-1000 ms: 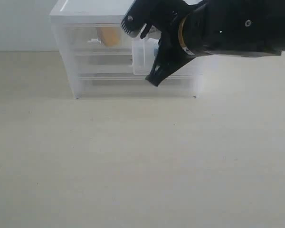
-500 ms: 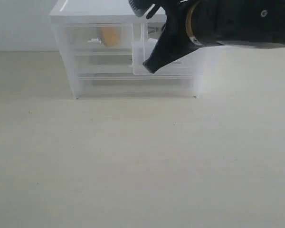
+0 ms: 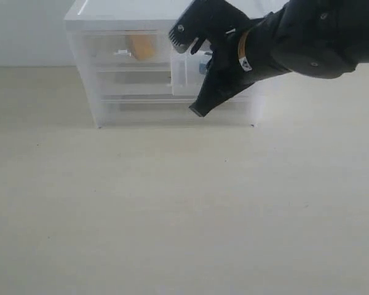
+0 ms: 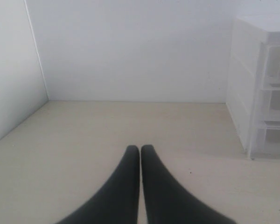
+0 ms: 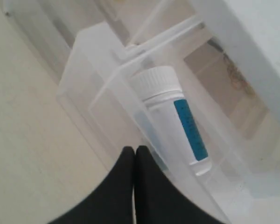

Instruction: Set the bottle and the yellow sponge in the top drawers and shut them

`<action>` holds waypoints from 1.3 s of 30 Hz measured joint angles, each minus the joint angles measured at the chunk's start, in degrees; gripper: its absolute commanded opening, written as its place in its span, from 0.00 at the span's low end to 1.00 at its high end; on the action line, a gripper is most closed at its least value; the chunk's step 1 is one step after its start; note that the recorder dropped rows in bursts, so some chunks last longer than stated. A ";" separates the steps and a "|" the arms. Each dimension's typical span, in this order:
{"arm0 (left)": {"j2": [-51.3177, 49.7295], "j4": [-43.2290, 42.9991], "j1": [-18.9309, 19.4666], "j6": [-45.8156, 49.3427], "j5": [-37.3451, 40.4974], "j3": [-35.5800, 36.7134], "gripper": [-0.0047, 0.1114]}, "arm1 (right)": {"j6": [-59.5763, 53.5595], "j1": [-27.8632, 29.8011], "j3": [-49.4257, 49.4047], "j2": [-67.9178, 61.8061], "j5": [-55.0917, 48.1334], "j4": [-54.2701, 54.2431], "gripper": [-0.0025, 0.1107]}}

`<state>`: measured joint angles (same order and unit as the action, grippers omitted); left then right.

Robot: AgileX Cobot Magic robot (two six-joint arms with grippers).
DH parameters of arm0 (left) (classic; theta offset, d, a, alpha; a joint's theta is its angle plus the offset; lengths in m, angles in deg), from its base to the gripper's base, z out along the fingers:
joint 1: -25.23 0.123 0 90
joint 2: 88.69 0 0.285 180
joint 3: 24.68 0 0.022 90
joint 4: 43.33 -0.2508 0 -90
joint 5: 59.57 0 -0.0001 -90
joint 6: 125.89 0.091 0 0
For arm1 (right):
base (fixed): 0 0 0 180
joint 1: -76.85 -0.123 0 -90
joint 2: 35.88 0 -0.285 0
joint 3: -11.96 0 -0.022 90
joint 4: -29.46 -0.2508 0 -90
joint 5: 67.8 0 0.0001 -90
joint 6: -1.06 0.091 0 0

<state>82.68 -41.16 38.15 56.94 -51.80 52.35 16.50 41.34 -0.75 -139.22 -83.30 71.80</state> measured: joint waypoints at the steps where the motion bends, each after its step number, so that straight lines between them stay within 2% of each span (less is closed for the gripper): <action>1: 0.00 0.00 0.00 0.00 0.00 0.00 0.07 | 0.00 0.66 0.00 0.01 1.38 0.08 0.02; 6: 0.00 0.00 0.00 0.00 0.00 0.00 0.07 | 0.13 4.65 0.10 -0.36 7.79 0.21 0.02; 11: 0.00 0.00 0.00 0.00 0.00 0.00 0.07 | 0.13 7.35 3.44 -2.97 8.75 0.21 0.02; 19: 0.00 0.00 0.00 0.00 0.00 0.00 0.07 | 2.40 7.78 12.00 -10.40 8.13 -0.35 0.02; 26: 0.00 0.00 0.00 0.00 0.00 0.00 0.07 | 10.55 7.53 12.55 -9.90 4.75 -2.09 0.02; 30: 0.00 0.00 0.00 0.00 0.00 0.00 0.07 | 14.85 8.74 4.58 -2.84 7.04 -2.44 0.02; 34: 0.00 0.00 0.00 0.00 0.00 0.00 0.07 | 20.95 8.84 -10.00 9.80 15.49 -2.95 0.02; 39: 0.00 0.00 0.00 0.00 0.00 0.00 0.07 | 22.64 8.84 -27.31 26.17 25.13 -6.20 0.02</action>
<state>82.68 -41.16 38.15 56.94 -51.80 52.35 39.14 50.19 -28.06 -113.06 -58.16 65.61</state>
